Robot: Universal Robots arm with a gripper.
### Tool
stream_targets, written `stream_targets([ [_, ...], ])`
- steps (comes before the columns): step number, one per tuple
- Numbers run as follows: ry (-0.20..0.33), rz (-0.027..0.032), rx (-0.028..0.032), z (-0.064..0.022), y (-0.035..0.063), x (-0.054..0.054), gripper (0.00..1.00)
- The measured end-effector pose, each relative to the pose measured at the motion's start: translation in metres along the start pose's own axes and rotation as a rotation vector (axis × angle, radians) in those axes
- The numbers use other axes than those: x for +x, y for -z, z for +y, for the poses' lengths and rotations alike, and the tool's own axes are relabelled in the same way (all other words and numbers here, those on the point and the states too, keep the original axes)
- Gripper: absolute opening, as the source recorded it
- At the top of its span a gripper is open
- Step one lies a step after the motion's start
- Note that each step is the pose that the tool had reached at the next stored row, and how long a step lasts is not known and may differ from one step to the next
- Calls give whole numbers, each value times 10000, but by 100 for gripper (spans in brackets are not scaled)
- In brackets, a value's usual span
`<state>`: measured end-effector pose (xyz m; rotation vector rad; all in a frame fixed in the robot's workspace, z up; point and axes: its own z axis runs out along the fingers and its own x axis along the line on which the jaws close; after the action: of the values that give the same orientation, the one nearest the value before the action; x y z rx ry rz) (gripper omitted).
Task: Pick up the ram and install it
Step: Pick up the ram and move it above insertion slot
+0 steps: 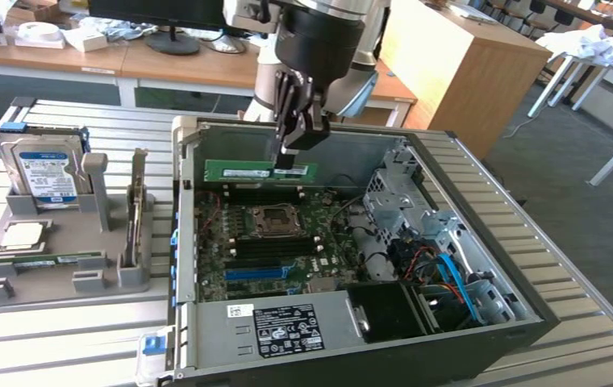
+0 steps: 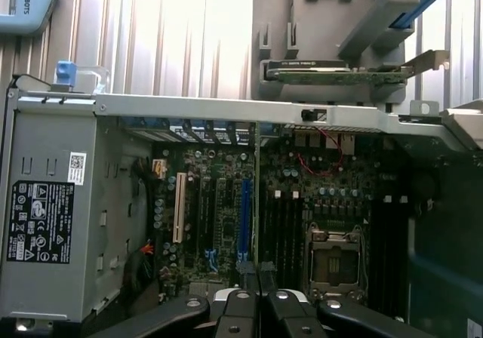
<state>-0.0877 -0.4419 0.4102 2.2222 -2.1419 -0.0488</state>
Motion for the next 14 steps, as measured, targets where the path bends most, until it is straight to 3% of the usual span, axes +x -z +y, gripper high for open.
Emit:
stream_targets([
  [2, 32, 4, 97, 0, -1, 0, 11],
  [4, 48, 6, 131, -1, -1, 0, 11],
  [10, 46, 3, 133, -4, 0, 0, 11],
  [14, 46, 2, 133, -88, 5, 3, 11],
])
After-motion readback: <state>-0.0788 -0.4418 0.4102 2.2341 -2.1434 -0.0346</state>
